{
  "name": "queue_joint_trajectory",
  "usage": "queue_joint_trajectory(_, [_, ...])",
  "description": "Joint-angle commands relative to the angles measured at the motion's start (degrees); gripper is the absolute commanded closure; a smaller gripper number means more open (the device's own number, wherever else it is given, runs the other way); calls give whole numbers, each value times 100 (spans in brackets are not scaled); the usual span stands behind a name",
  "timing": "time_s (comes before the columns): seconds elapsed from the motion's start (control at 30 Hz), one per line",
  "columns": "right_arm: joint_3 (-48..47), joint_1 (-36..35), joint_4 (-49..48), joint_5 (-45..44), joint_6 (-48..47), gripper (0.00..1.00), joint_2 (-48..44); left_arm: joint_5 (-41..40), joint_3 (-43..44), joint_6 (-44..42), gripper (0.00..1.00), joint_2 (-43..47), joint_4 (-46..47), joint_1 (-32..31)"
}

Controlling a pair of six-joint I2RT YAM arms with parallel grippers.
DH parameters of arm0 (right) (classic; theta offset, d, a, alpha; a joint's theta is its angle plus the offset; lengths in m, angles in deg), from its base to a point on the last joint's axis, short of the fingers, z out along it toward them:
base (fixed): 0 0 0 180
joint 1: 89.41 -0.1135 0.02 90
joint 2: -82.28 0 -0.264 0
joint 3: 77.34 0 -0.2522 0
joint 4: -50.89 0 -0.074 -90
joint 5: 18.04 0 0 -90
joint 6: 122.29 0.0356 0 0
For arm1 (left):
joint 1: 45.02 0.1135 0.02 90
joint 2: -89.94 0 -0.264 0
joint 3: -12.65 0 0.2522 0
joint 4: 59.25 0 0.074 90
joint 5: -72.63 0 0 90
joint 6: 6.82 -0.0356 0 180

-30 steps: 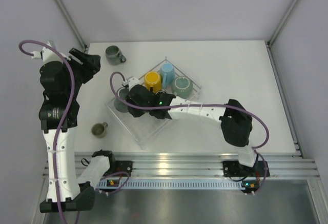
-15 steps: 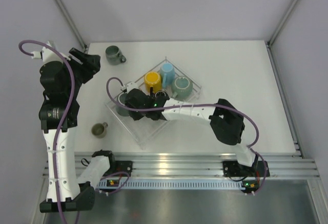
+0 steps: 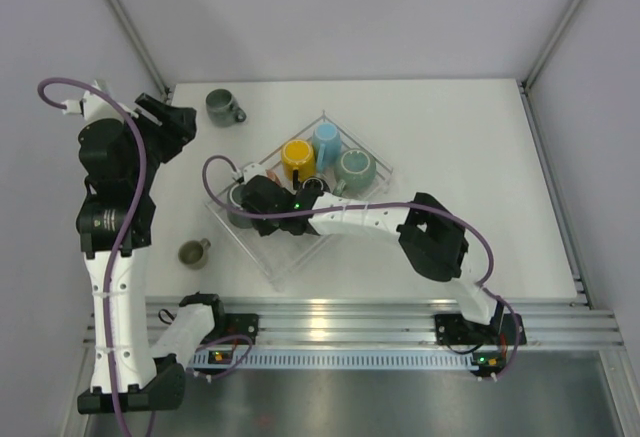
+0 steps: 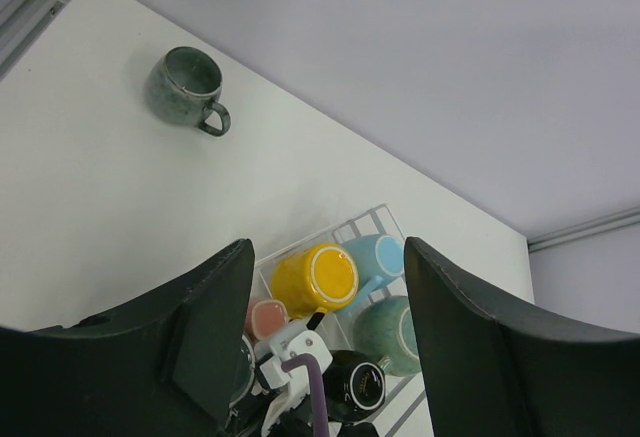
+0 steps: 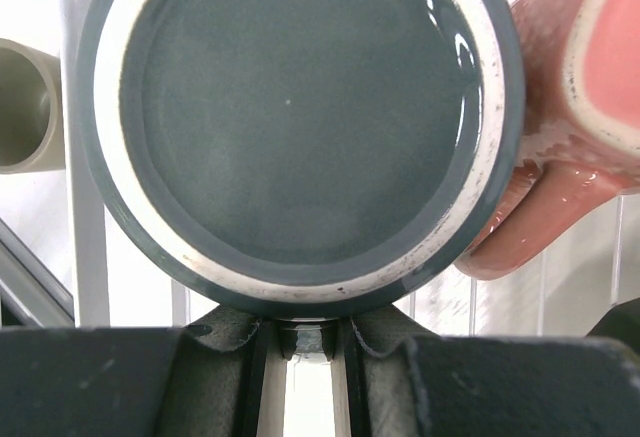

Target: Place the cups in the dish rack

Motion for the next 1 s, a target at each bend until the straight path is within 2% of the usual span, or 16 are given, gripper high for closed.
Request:
queue_joint_trajectory(0.0, [-497,-114,-380,-176,-129,85,-2,-48,-23,27,33,-30,48,23])
queue_joint_trajectory(0.2, [-542,-114,-415,-158,-129,75,24,-66,-66,1,33,-57,65,23])
queue_joint_trajectory(0.53, [-559,-114,-476,26,-112,75,7,-101,-84,-8,33,-57,74,23])
queue_joint_trajectory(0.67, [-542,-114,-433,88,-76,72,-98,-101,-93,-35,33,-66,74,14])
queue_joint_trajectory(0.97, [-269,-96,-362,325,-199,57,-871,-101,-102,-307,33,-162,65,23])
